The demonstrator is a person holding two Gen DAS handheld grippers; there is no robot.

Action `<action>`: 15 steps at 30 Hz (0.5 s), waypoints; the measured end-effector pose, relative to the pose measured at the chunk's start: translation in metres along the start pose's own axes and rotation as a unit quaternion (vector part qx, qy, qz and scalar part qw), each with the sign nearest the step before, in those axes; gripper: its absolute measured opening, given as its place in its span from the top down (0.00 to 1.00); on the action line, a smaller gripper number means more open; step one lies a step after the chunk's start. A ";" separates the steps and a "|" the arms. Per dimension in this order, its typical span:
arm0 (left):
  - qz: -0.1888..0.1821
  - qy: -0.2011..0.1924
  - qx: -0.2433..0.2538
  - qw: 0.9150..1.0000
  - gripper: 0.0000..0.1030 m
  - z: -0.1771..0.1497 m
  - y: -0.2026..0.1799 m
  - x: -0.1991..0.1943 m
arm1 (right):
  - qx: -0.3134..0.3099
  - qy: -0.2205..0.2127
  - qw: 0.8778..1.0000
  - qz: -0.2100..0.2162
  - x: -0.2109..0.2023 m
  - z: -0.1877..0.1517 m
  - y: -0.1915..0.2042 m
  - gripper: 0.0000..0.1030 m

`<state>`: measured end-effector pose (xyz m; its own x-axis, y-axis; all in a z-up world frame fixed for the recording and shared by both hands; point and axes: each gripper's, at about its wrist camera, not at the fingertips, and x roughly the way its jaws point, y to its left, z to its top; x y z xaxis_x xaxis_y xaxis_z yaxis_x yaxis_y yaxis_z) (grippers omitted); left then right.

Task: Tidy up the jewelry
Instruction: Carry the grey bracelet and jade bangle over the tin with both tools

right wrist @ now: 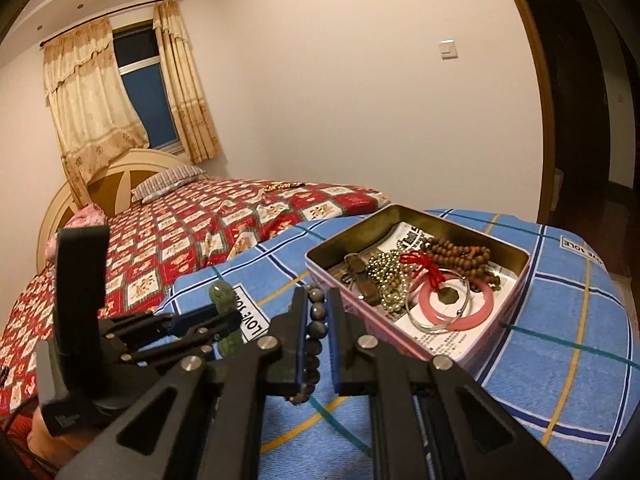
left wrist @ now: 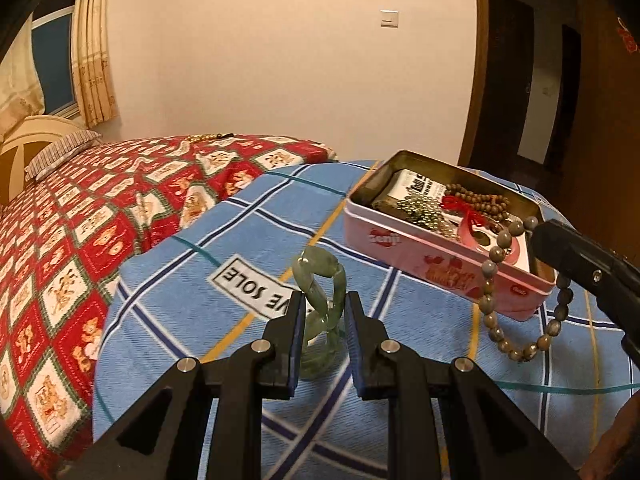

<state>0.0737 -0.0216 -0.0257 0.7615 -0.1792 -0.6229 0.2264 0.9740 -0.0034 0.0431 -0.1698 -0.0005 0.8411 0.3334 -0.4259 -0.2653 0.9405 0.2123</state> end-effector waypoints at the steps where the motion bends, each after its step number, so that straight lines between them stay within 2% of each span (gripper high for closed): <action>1: -0.003 0.000 0.001 1.000 0.81 0.000 -0.002 0.001 | 0.002 -0.002 1.000 -0.002 -0.001 0.001 -0.001 0.88; 15: -0.026 -0.011 -0.001 1.000 0.81 0.009 -0.016 0.008 | 0.034 -0.019 0.999 -0.015 -0.011 0.007 -0.018 0.88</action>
<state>0.0810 -0.0402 -0.0237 0.7623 -0.2325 -0.6040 0.2649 0.9636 -0.0365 0.0422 -0.1911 0.0060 0.8655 0.3018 -0.3999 -0.2084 0.9427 0.2604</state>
